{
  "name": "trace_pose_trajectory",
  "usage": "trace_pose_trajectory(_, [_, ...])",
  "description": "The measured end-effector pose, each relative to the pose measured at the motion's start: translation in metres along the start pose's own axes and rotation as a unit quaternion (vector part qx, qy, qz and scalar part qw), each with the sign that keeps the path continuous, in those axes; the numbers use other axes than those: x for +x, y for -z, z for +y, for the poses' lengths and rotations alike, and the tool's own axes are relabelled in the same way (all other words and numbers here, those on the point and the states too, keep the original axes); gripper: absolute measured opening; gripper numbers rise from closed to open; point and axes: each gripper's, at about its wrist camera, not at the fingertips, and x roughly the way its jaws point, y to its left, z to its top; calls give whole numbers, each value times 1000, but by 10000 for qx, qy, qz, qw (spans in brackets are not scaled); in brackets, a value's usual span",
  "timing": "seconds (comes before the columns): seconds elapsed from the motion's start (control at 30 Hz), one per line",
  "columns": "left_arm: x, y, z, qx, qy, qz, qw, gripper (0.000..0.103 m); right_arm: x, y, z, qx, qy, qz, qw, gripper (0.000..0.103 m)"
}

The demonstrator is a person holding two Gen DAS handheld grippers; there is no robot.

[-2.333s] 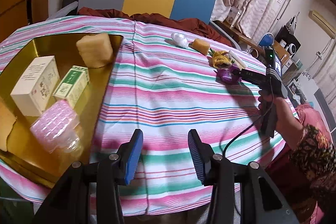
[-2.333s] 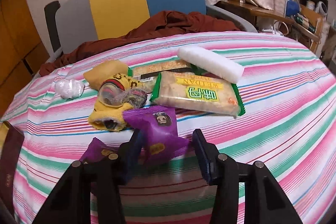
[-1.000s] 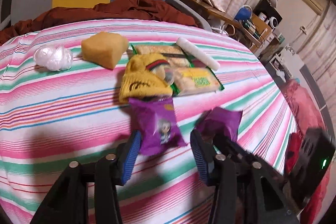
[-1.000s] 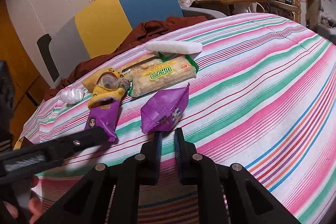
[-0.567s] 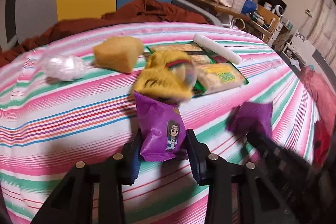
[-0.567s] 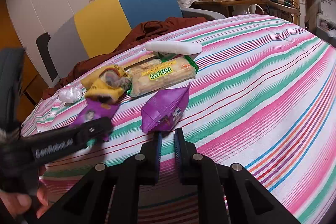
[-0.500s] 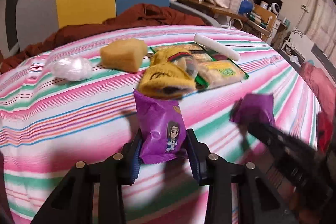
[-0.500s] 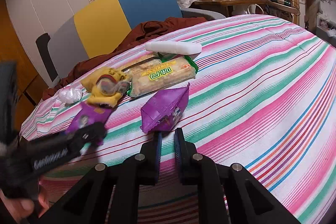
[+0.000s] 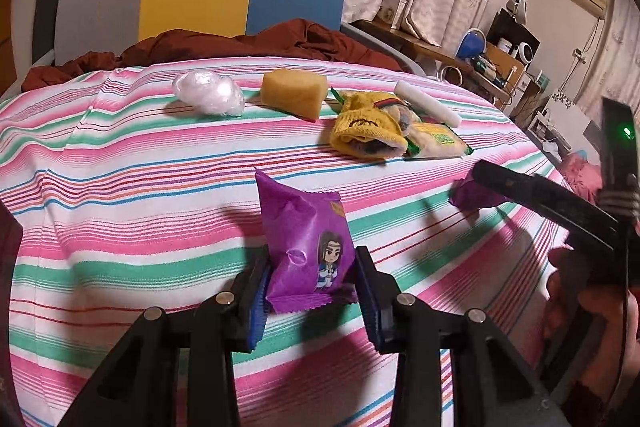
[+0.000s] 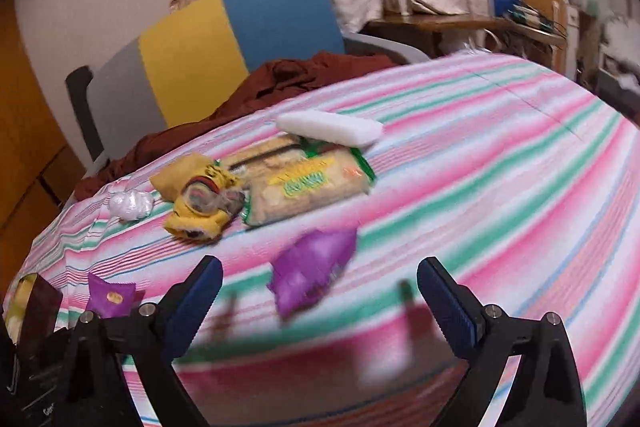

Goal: Organize objects
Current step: 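Grasp a purple snack packet with the left gripper while the right gripper grasps another, then carry both purple snack packets into the gold tray and release them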

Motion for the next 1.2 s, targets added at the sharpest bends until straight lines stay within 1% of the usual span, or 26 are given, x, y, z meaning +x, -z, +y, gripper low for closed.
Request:
trace_pose_trajectory(0.07, [0,1,-2,19,-18,-7,10000,38,9,-2,3,-84,-52,141,9999,86])
trace_pose_trajectory(0.1, [0,1,-1,17,-14,-12,10000,38,16,-2,4,-101,-112,249,9996,75])
trace_pose_trajectory(0.13, [-2,3,0,12,-3,-17,10000,38,22,-1,5,-119,-72,372,9992,62])
trace_pose_trajectory(0.17, [-2,3,0,3,7,-22,10000,38,25,1,4,-113,-32,417,9991,57])
trace_pose_trajectory(0.23, [-2,4,0,6,8,-32,10000,38,23,2,1,-40,-32,341,9994,46])
trace_pose_trajectory(0.3, [-2,4,-1,20,-7,-41,10000,38,20,4,-2,21,-108,274,9996,44])
trace_pose_trajectory(0.33, [-3,4,-1,22,-8,-47,10000,38,17,5,-2,37,-104,225,9997,40])
trace_pose_trajectory(0.43, [-6,5,0,-9,-13,-100,9999,38,10,8,2,-10,-86,103,9999,40])
trace_pose_trajectory(0.63, [-25,13,17,-392,-12,-243,9989,38,-6,26,24,-261,-152,-30,9995,40])
trace_pose_trajectory(0.9, [-77,41,28,-387,-1,-438,9983,38,-18,39,50,-695,-150,-175,9973,40])
trace_pose_trajectory(1.07, [-115,57,50,-782,144,-540,9954,38,-30,46,72,-1000,-218,-198,9945,39])
trace_pose_trajectory(1.2, [-149,63,70,-1006,133,-762,9919,38,-41,59,97,-1202,-400,-165,9918,40])
